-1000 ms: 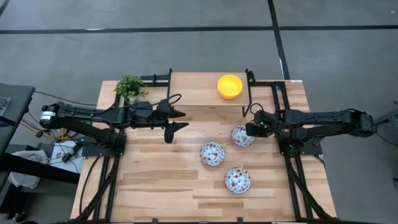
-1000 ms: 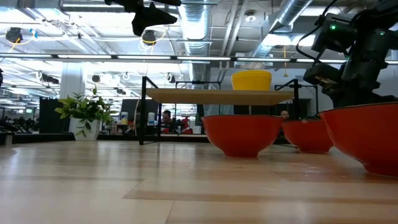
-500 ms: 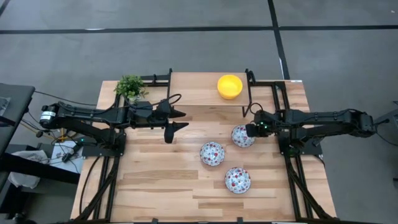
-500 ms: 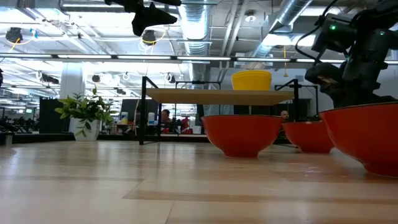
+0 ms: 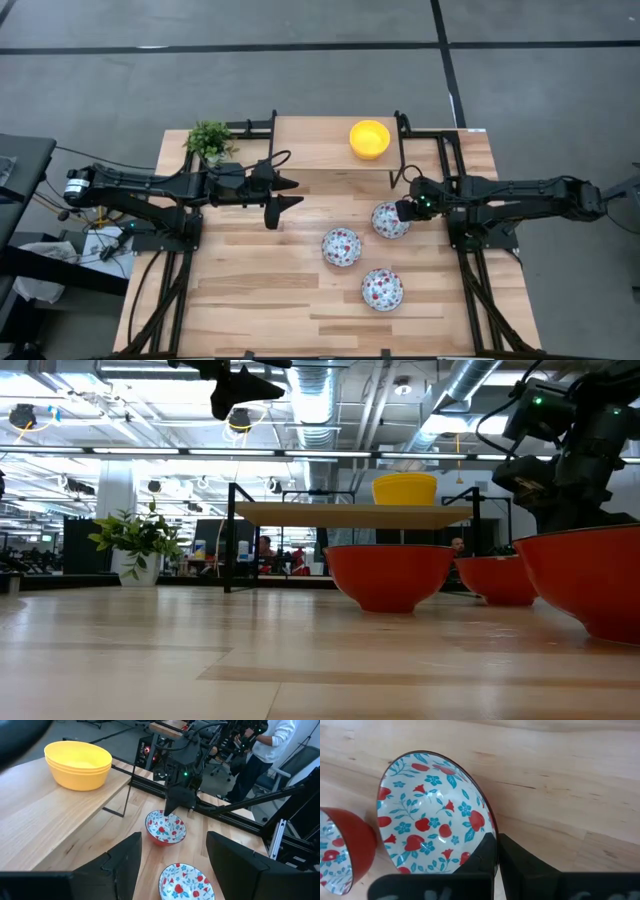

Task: Pick & Place Mini bowls
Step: Put the top orange bowl on the shelf

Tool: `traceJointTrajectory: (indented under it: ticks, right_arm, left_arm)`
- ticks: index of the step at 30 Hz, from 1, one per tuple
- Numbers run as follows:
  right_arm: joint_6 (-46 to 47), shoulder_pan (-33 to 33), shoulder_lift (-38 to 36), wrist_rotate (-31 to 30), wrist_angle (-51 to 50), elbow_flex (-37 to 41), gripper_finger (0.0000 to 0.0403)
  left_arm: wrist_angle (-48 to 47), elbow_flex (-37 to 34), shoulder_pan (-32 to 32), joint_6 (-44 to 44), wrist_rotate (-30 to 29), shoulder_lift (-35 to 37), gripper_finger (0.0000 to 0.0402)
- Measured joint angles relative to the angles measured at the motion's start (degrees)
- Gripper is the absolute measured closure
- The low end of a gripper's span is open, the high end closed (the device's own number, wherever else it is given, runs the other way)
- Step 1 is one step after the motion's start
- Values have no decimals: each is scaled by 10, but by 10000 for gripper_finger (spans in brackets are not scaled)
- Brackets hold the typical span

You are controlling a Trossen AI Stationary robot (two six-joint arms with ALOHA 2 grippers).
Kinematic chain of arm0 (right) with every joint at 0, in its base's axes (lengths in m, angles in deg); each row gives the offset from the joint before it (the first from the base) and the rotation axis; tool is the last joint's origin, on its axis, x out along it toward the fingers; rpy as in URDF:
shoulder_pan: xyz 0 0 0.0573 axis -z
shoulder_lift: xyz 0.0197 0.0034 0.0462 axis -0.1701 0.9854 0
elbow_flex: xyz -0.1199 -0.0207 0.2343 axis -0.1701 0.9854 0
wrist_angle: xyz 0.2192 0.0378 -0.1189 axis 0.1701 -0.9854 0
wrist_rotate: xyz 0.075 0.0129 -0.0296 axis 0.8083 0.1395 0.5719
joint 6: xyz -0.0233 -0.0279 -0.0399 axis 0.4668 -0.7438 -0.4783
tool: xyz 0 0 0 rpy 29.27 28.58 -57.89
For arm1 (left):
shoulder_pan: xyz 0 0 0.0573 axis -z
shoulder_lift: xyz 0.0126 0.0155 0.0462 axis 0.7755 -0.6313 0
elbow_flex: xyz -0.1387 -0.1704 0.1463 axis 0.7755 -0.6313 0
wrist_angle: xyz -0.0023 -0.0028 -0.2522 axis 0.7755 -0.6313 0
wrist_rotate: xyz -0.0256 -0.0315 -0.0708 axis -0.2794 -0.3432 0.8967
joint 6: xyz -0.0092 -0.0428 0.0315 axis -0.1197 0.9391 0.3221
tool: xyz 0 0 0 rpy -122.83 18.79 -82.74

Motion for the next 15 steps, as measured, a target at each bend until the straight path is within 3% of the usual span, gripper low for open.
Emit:
traceJointTrajectory:
  ticks: [15]
  right_arm:
    - [-56, -1, -39, -33, -12, -47, 402]
  left_arm:
    - [0, 0, 0, 1, 0, 0, 180]
